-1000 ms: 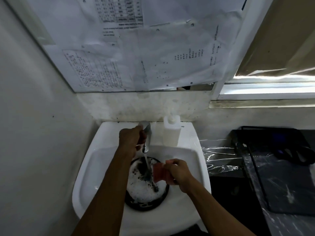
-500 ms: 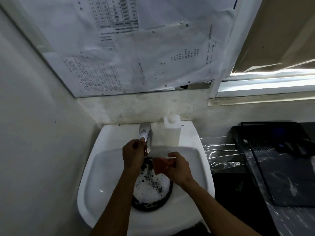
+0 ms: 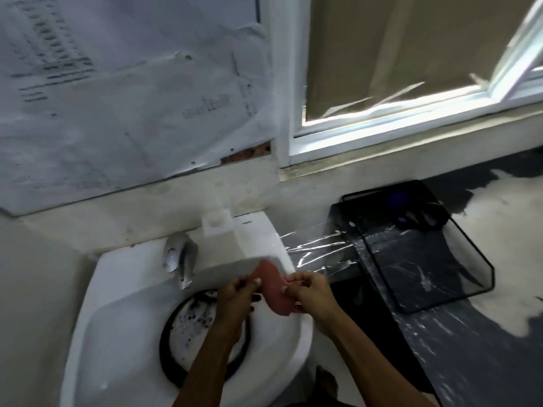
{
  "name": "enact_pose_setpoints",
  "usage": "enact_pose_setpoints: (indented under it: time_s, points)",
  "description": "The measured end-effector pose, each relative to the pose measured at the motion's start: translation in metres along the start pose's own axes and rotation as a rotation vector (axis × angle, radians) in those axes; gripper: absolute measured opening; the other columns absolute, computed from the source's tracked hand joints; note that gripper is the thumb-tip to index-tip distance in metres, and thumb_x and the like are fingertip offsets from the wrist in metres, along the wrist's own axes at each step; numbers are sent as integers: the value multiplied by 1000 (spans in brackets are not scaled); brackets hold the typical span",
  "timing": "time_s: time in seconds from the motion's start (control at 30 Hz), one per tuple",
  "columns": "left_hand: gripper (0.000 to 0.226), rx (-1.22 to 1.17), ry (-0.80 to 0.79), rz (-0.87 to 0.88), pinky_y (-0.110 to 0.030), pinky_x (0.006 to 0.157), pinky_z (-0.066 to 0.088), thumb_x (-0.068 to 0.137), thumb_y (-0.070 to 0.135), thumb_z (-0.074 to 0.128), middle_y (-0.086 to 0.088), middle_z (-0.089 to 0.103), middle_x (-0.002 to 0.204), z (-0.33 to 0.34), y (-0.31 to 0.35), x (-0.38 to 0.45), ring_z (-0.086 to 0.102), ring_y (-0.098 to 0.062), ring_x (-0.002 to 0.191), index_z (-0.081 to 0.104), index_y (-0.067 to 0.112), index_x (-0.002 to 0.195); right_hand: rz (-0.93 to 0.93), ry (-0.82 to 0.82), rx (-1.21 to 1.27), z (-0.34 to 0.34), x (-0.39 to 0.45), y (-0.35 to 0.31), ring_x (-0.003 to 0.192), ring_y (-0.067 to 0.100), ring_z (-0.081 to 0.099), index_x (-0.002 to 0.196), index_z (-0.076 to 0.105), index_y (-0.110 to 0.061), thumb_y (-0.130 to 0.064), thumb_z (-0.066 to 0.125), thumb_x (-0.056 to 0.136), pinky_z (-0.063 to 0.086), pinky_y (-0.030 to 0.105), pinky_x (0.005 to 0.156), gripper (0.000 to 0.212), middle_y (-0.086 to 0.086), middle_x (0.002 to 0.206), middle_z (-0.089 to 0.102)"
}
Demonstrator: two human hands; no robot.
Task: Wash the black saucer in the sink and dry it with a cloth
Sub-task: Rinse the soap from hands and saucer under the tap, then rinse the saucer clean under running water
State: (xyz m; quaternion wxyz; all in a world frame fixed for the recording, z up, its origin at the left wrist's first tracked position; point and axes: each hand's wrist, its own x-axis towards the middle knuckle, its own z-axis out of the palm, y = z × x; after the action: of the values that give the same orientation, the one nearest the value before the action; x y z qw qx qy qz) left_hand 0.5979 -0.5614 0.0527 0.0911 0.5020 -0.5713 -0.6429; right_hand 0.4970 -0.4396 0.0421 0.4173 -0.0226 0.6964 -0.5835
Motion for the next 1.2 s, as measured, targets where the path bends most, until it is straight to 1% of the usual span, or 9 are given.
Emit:
enact_pose_setpoints:
  time_s: [0.13,0.27,0.4,0.5,0.67,0.73,0.9,1.03,1.2]
  points:
    - [21,90,-139,83,-27,54,50,88,9,67,-16,70,92,65,25,9,68,-23,69,59,5,107,-92,159,-40,-65,-4,0,52,6,62,86,67,2,10,68,80,46,15,47,11,8,67,66]
    - [18,150,-259,144,-29,55,56,84,-2,68,-26,64,89,143,37,10,65,-28,71,55,-5,97,-113,364,-40,-134,1,6,66,22,67,81,72,-10,-7,77,71,56,41,65,11,15,75,73]
    - [15,302,-394,168,-24,50,50,86,3,68,-14,65,77,218,29,12,61,-19,62,56,1,95,-68,587,-168,-194,4,10,61,14,64,75,71,-17,-14,78,70,52,26,58,9,1,66,70]
    - [11,445,-505,157,-25,55,46,88,10,64,0,59,72,268,21,16,58,-17,65,57,15,95,-38,699,-302,-230,13,17,70,18,66,83,76,-14,-12,77,72,50,25,66,11,2,74,72]
    - [25,725,-619,99,-36,66,54,68,17,52,-4,71,83,309,6,34,67,-29,75,66,27,85,52,632,-447,-261,28,28,100,28,66,110,73,-8,-13,72,77,51,34,87,34,11,104,74]
    - [29,790,-632,52,-34,61,51,68,15,47,-14,71,84,312,4,39,67,-32,73,67,20,88,90,576,-469,-263,32,29,104,29,65,115,71,-6,-12,71,78,49,32,87,37,12,108,72]
    - [26,850,-568,57,-52,68,55,79,16,46,-28,67,99,313,0,44,67,-44,89,60,6,99,116,478,-529,-258,40,35,112,23,63,119,69,-9,-12,72,76,48,29,94,43,8,120,69]
    - [28,758,-556,21,-24,37,39,86,15,52,-15,61,84,303,10,40,59,-24,56,49,12,113,138,513,-619,-252,44,32,112,30,58,122,65,-14,-20,67,77,48,37,98,45,13,123,59]
    - [29,498,-473,122,-24,47,45,90,6,57,-5,58,70,258,36,39,53,-15,53,50,16,117,-38,522,-774,-223,47,2,112,31,52,122,62,-19,-21,62,81,46,41,98,41,10,120,52]
